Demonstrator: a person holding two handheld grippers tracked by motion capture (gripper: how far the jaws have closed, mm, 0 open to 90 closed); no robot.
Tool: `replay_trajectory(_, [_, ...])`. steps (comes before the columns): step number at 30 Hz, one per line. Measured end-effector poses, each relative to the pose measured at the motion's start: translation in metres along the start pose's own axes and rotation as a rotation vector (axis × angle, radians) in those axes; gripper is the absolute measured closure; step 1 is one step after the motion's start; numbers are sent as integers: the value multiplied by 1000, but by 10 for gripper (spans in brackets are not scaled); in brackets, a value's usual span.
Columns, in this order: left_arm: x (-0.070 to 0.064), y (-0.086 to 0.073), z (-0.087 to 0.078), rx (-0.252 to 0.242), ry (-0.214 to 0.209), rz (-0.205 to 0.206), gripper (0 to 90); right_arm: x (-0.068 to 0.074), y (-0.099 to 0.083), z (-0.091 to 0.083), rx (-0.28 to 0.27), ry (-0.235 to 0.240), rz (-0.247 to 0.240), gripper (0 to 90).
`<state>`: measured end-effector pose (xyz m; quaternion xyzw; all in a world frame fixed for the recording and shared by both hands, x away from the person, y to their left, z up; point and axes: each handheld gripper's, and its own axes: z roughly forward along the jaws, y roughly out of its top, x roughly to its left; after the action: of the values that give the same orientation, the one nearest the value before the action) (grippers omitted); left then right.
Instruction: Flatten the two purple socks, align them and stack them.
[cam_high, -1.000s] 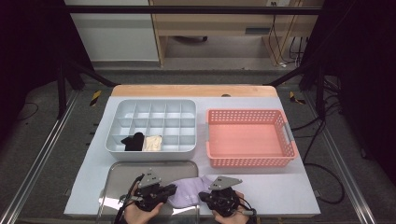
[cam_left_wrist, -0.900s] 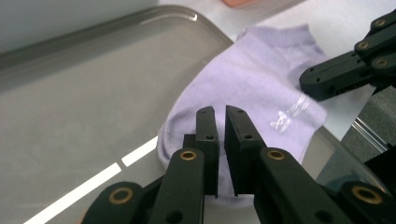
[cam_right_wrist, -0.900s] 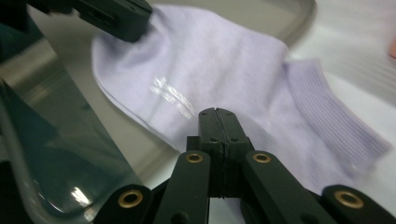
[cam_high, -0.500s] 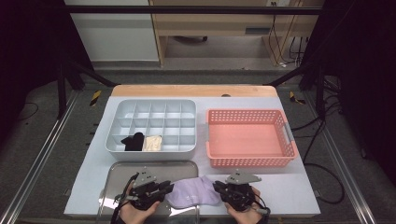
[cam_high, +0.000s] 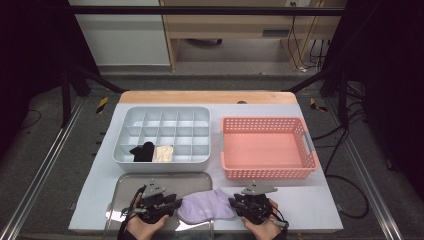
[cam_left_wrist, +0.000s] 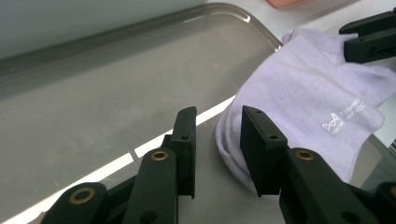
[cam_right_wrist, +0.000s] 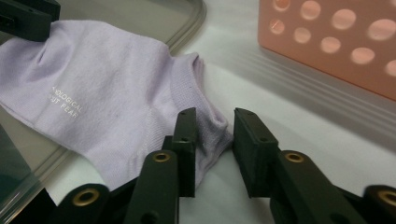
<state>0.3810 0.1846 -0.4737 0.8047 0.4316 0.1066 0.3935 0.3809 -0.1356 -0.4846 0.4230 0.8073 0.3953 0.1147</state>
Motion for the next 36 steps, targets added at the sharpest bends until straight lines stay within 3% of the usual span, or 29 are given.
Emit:
replay_trajectory(5, [-6, -3, 0, 12, 22, 19, 716, 7, 0, -1, 20, -6, -18, 834])
replay_trajectory(8, [-11, -4, 0, 27, 24, 34, 812, 7, 1, -3, 27, 4, -3, 846])
replay_trajectory(14, [-12, -1, 0, 30, 2, 45, 883, 1, 5, -12, -23, -5, 25, 851])
replay_trajectory(17, [-11, 5, 3, 10, 9, 49, 884, -1, 8, -13, -38, -26, 15, 850])
replay_trajectory(19, [-8, 14, 7, -32, 26, 76, 884, -5, 12, -9, -55, -70, 11, 848])
replay_trajectory(20, [-6, 16, 9, -30, 33, 81, 884, -7, 13, -6, -52, -83, 14, 846])
replay_trajectory(25, [-2, 14, 13, -40, 19, 61, 840, -8, 13, 3, -23, -88, 16, 819])
replay_trajectory(29, [0, 18, -1, -120, 14, 36, 770, -10, 13, -6, -87, -64, 39, 751])
replay_trajectory(31, [0, 18, -4, -135, 7, 34, 745, -12, 14, -11, -105, -57, 46, 732])
replay_trajectory(32, [-1, 21, -11, -166, -13, 30, 741, -14, 14, -13, -112, -56, 47, 725])
replay_trajectory(36, [-7, 30, -20, -214, -35, 51, 750, -17, 13, -17, -115, -58, 57, 703])
